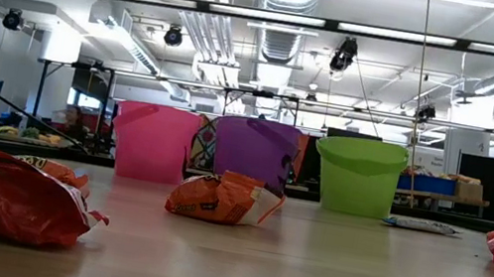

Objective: Organize candy in baskets
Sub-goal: Put the white chocolate into the pink bucket

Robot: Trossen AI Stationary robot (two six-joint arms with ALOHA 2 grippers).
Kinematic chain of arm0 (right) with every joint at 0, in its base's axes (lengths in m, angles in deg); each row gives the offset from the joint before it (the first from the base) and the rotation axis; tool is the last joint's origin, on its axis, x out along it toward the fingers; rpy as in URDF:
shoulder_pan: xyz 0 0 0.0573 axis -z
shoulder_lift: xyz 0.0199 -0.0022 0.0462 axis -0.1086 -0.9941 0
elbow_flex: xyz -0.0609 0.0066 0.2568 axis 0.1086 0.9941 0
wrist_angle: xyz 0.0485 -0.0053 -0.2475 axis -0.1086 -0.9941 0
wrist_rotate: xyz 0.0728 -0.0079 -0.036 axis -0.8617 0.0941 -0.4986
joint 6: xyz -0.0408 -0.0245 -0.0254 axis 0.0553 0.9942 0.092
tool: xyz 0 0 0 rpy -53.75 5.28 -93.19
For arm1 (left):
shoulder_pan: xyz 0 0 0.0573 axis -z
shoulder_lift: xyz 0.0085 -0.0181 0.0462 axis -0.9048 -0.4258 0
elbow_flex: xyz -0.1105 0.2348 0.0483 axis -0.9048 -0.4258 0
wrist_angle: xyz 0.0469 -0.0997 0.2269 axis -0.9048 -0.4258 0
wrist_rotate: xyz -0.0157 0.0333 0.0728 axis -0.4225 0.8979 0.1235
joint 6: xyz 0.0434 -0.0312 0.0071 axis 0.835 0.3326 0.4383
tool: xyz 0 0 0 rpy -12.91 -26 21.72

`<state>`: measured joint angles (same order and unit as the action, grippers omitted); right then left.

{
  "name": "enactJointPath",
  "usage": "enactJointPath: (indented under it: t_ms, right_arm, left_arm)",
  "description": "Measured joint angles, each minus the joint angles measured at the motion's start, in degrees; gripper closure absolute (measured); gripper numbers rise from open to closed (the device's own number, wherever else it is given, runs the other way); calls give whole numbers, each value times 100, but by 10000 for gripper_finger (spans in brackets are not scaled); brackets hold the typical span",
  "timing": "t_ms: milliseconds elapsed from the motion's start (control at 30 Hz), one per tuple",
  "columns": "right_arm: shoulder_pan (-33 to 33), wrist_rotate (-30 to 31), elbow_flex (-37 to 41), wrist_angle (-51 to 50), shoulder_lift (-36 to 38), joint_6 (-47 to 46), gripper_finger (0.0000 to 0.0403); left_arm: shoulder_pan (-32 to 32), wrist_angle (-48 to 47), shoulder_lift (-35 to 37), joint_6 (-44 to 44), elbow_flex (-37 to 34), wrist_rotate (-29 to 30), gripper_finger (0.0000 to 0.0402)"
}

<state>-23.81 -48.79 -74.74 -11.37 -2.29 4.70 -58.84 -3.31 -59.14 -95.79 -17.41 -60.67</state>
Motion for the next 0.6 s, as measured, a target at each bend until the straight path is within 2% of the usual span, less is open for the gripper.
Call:
enactJointPath:
  t_ms: [233,333,467,600]
  right_arm:
    - [10,2,0,-142,0,1,394]
    - [10,7,0,-194,-1,3,394]
    - [62,31,0,-326,-2,-185,393]
    - [148,22,-2,-498,-2,-611,371]
  left_arm:
    - [-113,184,-171,0,0,143,266]
    - [-138,221,-231,0,0,175,309]
    - [-147,104,-293,78,110,181,384]
    - [-175,-200,-319,245,276,199,383]
